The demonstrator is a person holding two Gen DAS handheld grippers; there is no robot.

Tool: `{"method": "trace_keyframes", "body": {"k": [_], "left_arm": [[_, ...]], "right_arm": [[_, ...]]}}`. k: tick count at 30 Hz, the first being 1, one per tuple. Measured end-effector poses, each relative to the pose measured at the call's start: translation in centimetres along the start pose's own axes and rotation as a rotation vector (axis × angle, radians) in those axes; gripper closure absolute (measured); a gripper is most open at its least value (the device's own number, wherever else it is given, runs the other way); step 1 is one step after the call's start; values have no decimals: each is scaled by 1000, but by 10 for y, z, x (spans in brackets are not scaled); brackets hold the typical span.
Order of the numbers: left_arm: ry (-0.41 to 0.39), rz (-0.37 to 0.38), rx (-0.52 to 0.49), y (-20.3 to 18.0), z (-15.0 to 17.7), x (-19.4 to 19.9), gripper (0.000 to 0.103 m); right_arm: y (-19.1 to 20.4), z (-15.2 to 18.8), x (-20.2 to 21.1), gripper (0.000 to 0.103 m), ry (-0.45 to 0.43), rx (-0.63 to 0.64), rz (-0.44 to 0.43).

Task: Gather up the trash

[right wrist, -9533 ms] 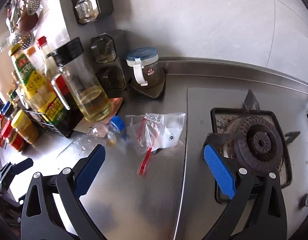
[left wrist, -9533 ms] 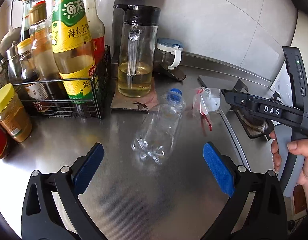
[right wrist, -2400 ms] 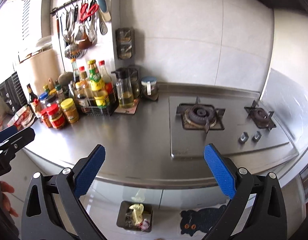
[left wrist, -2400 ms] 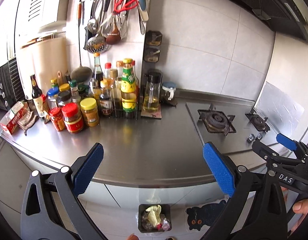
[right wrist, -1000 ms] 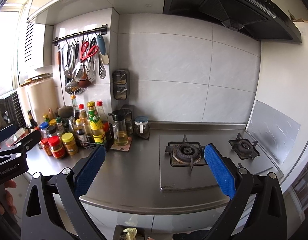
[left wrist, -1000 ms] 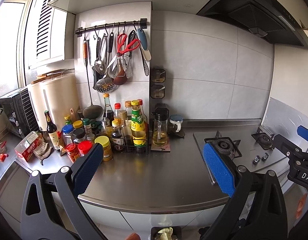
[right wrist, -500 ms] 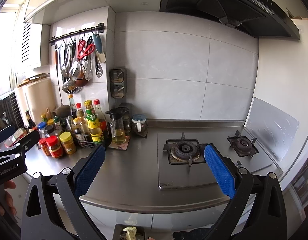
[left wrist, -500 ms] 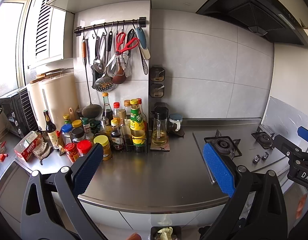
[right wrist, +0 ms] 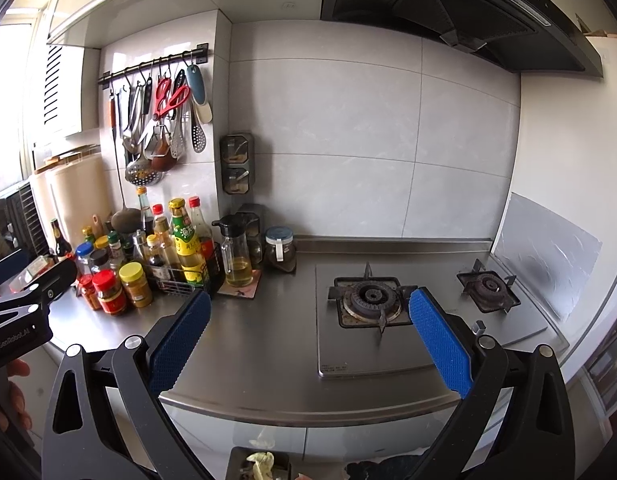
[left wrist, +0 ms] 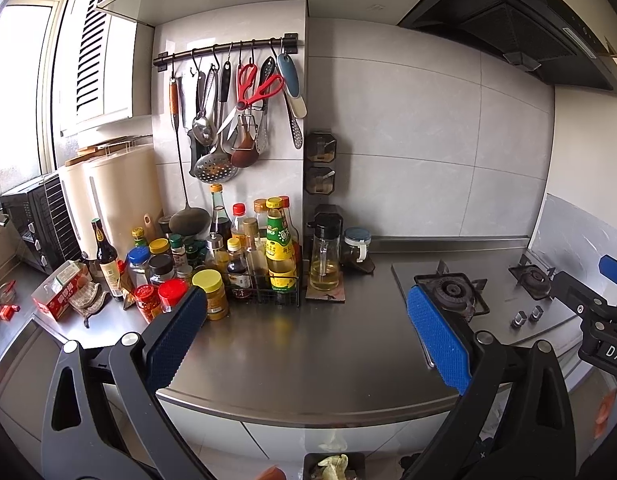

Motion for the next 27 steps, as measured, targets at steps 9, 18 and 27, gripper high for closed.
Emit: {"method": "trace_keyframes", "body": {"k": [9,18,27], "left_arm": [[7,1,1,-1,0,-1,8],[6,3,0,-3,1,-2,8],[13,7,-3,-3,0,-4,8]], "right_arm": [[2,2,-3,3,5,2,-3],[1,4,-3,3,7,-4,1],[0,3,-3,3,6,-5,0]]}}
Point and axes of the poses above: each gripper's, at about its wrist camera, not at the fingertips, and x roughly against the way its jaws point, y to its left, z to its underside, the point moved 5 cm from there along -x, roughly the way its jaws point, and after that the axes turned 12 degrees about -y, right-handed, at the moved point
